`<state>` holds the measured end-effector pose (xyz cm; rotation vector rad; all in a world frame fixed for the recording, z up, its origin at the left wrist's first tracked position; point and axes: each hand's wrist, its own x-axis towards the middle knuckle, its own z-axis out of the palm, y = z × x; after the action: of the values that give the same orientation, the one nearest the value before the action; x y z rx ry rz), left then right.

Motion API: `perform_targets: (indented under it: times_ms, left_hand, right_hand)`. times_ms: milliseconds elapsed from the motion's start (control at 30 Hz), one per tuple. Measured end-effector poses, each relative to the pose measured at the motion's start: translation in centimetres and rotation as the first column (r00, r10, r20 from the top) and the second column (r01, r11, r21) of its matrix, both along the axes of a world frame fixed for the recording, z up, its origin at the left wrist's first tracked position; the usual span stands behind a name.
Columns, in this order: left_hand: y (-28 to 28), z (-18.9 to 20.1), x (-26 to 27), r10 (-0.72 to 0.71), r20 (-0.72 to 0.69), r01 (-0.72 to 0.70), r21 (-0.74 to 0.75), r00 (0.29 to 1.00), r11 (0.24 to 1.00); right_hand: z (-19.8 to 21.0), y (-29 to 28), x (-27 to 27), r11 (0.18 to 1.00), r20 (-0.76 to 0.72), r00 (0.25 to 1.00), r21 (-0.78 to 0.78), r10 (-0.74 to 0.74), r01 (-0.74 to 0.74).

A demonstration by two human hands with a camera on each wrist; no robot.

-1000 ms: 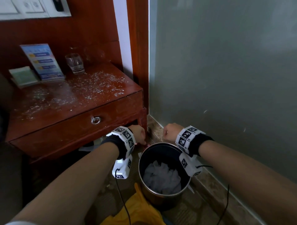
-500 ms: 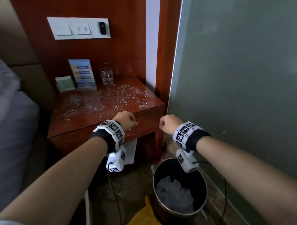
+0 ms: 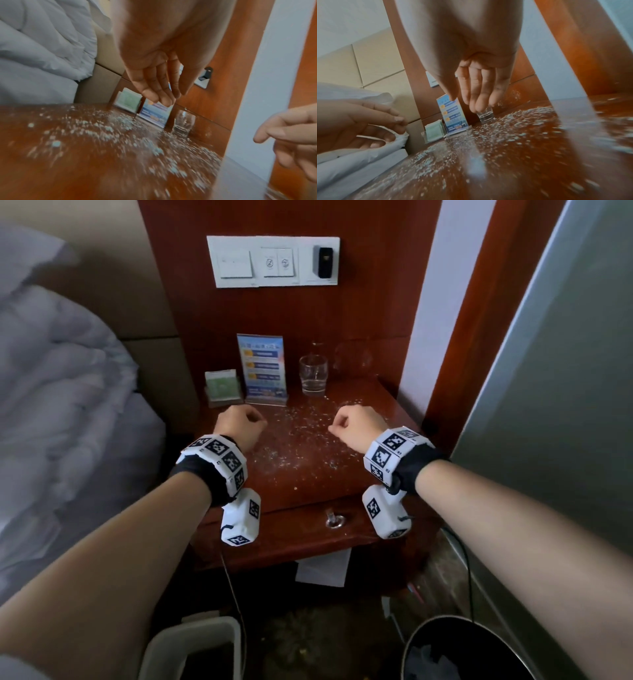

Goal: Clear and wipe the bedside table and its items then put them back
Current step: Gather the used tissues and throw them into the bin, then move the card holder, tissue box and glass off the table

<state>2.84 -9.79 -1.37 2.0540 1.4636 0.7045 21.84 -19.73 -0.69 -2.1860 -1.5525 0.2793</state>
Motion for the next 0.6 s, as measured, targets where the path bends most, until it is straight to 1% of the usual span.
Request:
perform_targets:
  times_ms: [67, 200, 300, 433, 600]
  left_hand:
    - [2.7, 0.4, -0.6, 0.042, -0.001, -0.042, -0.021, 0.999, 0.999]
    - [6.6, 0.9, -1.4, 0.103, 0.006, -0.102, -0.047, 0.995, 0.994]
    - [9.5, 1.0, -1.7, 0.143, 0.010, -0.142, -0.060, 0.990, 0.988]
    - [12.4, 0.5, -1.8, 0.159, 0.013, -0.158, -0.074, 0.987, 0.985]
    - [15.0, -1.1, -1.8, 0.190, -0.004, -0.189, -0.080, 0.982, 0.979]
  right_hand:
    - [0.2, 3.1, -0.3, 1.000, -0.006, 1.000, -0.005, 0.015, -0.015]
    - [0.5, 7.7, -0.5, 1.000, -0.035, 0.999, -0.012, 0.022, -0.022]
    - [0.8, 11.2, -0.5, 1.000, -0.013, 1.000, -0.013, 0.014, -0.014]
    - [1.1, 15.1, -0.5, 0.998, -0.011, 1.000, 0.052, -0.022, 0.022]
    - [1.9, 19.0, -1.4, 0.979, -0.111, 0.993, 0.195, -0.036, 0.058]
